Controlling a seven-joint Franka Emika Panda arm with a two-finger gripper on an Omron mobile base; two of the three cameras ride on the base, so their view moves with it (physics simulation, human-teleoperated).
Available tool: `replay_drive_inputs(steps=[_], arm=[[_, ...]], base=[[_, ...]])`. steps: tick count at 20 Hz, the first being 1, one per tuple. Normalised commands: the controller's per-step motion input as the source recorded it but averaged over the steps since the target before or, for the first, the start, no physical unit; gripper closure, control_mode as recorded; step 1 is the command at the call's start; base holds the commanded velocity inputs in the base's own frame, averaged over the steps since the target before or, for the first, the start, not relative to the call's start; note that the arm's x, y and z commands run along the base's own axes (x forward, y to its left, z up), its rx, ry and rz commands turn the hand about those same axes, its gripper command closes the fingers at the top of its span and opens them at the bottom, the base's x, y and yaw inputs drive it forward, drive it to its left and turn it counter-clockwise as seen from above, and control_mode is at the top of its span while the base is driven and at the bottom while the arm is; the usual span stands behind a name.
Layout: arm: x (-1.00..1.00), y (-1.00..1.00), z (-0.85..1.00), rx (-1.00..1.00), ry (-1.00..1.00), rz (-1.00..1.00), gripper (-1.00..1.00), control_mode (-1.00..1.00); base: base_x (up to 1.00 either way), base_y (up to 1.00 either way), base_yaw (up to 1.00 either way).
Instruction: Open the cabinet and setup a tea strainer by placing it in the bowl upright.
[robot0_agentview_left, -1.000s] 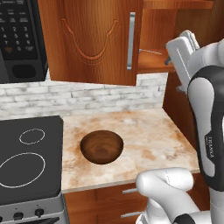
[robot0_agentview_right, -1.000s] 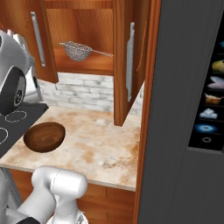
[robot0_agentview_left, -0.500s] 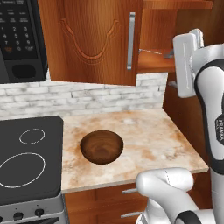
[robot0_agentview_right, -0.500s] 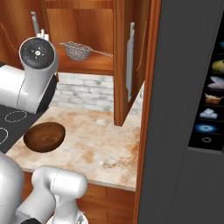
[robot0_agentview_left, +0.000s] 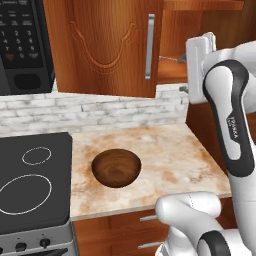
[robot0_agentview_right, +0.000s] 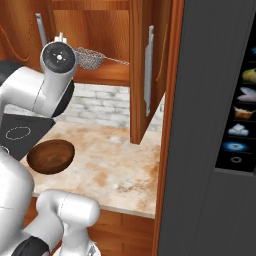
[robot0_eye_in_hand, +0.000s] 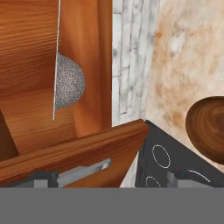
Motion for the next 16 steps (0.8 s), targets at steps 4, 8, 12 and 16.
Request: replay_drive_inputs(steps=[4, 8, 12, 16], arm=[[0.18, 0.0, 0.0, 0.04, 0.02, 0.07, -1.0, -1.0], [0.11, 0.0, 0.0, 0.0, 0.0, 0.09, -1.0, -1.0], [0.2, 0.0, 0.0, 0.0, 0.0, 0.08, -1.0, -1.0], [0.2, 0.0, 0.0, 0.0, 0.0, 0.07, -1.0, -1.0]], base=[[0.0, 0.0, 0.0], [0.0, 0.0, 0.0], [0.0, 0.0, 0.0], [0.0, 0.0, 0.0]])
